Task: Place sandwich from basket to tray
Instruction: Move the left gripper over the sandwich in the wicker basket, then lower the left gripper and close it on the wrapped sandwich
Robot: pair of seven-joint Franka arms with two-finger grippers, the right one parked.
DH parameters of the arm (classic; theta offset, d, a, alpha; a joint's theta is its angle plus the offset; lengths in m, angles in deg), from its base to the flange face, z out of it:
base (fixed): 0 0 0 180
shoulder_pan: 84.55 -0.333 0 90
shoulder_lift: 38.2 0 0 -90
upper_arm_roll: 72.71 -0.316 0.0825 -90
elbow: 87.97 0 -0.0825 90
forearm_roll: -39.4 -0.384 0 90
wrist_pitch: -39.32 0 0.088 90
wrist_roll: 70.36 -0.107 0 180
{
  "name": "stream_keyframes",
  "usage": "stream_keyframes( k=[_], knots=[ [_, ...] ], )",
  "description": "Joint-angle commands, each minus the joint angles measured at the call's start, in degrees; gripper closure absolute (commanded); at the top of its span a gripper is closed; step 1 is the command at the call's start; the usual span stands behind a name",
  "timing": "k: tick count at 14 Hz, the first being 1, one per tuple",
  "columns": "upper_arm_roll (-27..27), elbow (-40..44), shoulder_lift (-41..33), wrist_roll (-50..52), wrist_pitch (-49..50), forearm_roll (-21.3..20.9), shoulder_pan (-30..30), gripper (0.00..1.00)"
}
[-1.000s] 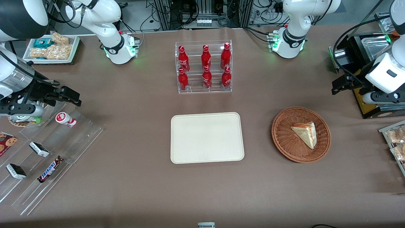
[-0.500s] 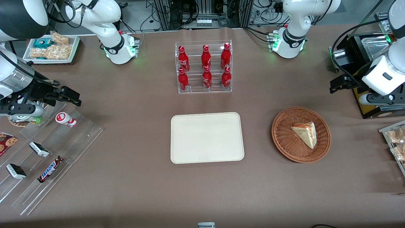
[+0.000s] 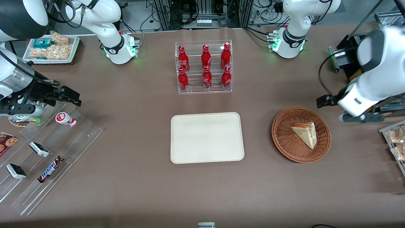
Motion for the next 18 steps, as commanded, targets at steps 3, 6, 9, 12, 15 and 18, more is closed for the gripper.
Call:
stream_keyframes(
  k=[3, 6, 9, 12, 15, 18],
  knots=[
    [-0.44, -4.67, 7.58, 3.65, -12.05, -2.28, -0.47, 0.0],
    [-0.53, -10.45, 7.87, 14.52, -20.22, -2.37, -0.38, 0.0],
    [-0.53, -13.46, 7.77, 37.08, -27.33, -2.28, -0.29, 0.0],
    [-0.53, -19.86, 7.87, 47.44, -37.61, -2.37, -0.29, 0.0],
    [-0.53, -21.73, 9.61, 48.14, -42.39, -2.28, -0.38, 0.13],
    [-0.53, -20.68, 9.54, 46.92, -41.78, -2.37, -0.38, 0.91]
  ],
)
